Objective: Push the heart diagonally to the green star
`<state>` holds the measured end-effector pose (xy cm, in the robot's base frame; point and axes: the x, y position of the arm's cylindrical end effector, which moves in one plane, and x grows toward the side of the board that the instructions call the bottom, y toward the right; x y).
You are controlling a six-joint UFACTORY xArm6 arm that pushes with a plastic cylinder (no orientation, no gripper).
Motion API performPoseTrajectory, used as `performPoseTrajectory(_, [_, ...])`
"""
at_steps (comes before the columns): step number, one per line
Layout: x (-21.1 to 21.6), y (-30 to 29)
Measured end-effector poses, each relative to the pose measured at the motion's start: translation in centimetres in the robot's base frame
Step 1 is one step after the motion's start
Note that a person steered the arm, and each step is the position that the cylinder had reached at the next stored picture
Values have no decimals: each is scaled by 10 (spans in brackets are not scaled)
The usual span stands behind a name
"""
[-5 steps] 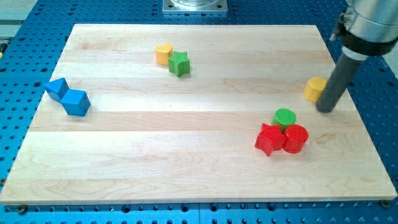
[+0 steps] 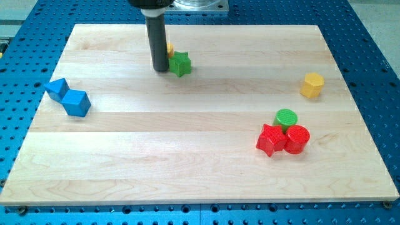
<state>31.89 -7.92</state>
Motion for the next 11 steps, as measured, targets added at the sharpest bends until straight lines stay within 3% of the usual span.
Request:
performPoseTrajectory(1, [-15, 32])
performPoseTrajectory(2, [-83, -21])
performPoseTrajectory(3, [-105, -39])
performPoseTrajectory(4, [-123, -121])
performPoseTrajectory(6, [-128, -116])
performPoseTrajectory(7, [-120, -45])
performPoseTrajectory(8, [-30, 24])
performPoseTrajectory(9, [-21, 66])
performPoseTrajectory(10, [26, 109])
performPoseTrajectory(11, [83, 48])
